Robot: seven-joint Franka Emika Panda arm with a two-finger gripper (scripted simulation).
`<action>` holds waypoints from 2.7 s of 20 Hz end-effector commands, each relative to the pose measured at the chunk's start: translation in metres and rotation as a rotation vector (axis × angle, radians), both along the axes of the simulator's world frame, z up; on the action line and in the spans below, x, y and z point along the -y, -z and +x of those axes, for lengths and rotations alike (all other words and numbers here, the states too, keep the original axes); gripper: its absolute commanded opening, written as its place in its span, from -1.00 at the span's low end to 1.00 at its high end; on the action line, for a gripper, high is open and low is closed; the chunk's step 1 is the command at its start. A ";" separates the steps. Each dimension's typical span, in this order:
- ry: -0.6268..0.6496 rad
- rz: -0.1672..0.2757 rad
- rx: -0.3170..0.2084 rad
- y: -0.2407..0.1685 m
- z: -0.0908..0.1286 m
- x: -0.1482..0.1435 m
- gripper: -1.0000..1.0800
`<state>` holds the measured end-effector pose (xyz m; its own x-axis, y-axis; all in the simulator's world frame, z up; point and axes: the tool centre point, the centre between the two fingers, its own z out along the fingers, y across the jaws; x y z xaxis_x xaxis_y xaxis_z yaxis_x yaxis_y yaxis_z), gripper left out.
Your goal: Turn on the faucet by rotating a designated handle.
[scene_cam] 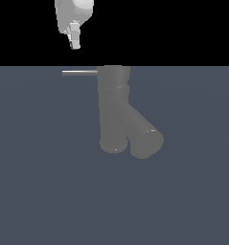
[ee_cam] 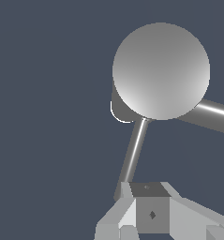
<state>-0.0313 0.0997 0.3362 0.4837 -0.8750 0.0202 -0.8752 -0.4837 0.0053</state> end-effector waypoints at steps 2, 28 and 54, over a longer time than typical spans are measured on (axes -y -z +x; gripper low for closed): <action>0.077 0.005 0.001 0.018 0.011 -0.008 -1.00; 0.278 0.021 -0.003 0.068 0.027 -0.028 -1.00; 0.279 0.021 -0.002 0.068 -0.054 -0.005 -1.00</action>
